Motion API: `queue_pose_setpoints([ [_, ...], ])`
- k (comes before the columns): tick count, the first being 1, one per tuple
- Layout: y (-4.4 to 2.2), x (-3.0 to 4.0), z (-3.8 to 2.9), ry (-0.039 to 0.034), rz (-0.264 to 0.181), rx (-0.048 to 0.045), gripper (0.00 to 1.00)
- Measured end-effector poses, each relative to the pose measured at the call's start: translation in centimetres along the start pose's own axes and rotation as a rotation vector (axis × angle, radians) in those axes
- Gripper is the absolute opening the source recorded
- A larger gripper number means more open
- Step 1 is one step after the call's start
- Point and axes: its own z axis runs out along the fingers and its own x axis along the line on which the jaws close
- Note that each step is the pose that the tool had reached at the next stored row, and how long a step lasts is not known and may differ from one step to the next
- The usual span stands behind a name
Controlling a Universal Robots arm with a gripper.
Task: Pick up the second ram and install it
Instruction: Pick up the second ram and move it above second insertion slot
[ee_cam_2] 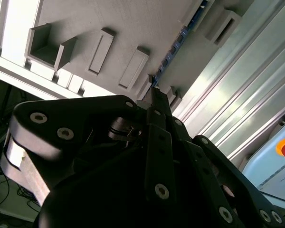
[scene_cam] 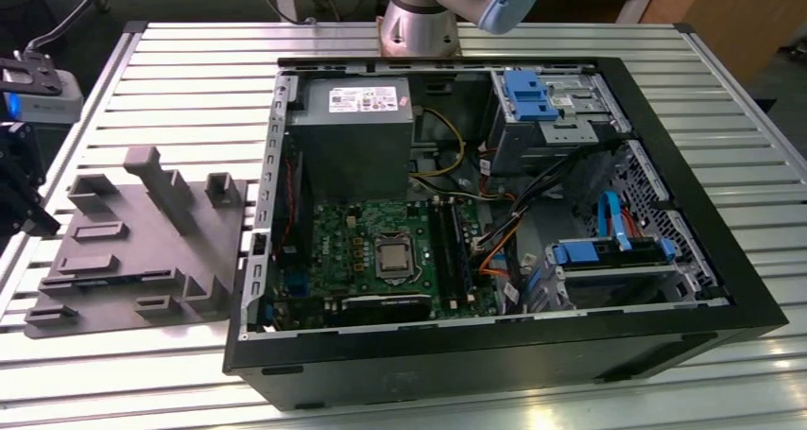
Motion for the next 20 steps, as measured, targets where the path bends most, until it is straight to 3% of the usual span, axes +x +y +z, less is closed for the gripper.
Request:
queue_pose_setpoints([
  [20, -0.02, 0.01, 0.49, -0.0001, 0.0, 0.0001, 0.11],
])
